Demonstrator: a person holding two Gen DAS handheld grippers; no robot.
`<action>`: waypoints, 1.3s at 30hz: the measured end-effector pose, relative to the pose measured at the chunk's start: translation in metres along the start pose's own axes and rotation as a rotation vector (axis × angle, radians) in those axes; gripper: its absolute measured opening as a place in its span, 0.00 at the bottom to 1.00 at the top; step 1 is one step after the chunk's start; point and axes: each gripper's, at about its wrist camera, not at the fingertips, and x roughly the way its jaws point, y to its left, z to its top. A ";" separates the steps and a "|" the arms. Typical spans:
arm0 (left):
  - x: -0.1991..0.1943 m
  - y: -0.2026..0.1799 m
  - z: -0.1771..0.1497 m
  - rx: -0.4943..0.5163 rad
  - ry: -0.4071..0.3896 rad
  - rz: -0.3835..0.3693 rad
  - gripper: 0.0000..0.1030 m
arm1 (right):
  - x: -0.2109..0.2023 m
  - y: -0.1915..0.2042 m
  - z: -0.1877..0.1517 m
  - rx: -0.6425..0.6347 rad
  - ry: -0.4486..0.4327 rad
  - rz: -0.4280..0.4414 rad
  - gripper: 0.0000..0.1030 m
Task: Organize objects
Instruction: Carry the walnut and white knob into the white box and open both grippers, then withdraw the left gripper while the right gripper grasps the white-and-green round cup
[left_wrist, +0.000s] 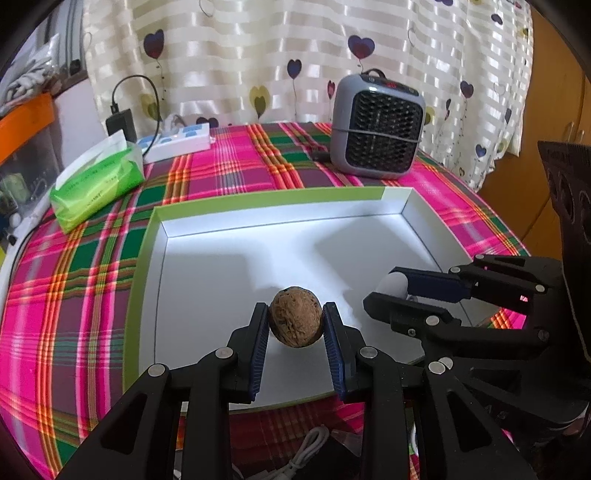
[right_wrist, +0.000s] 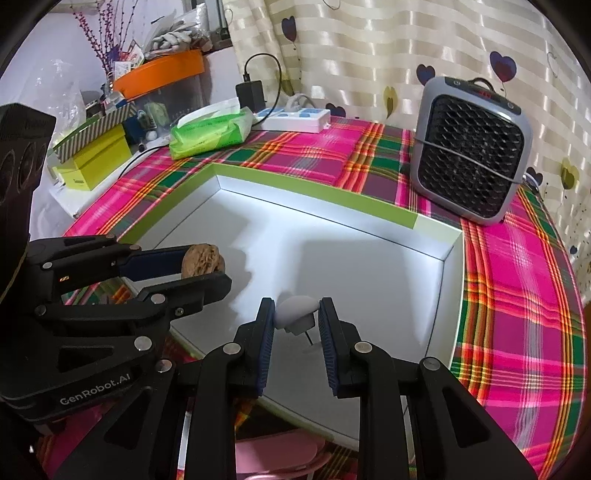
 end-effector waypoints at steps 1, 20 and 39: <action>0.001 0.000 0.000 0.001 0.005 -0.001 0.26 | 0.001 -0.001 0.000 0.002 0.002 -0.004 0.25; -0.021 -0.002 -0.004 -0.013 -0.044 0.002 0.26 | -0.020 0.005 -0.002 -0.001 -0.064 -0.013 0.36; -0.069 -0.019 -0.034 0.001 -0.105 0.036 0.25 | -0.060 0.034 -0.026 -0.019 -0.115 -0.006 0.36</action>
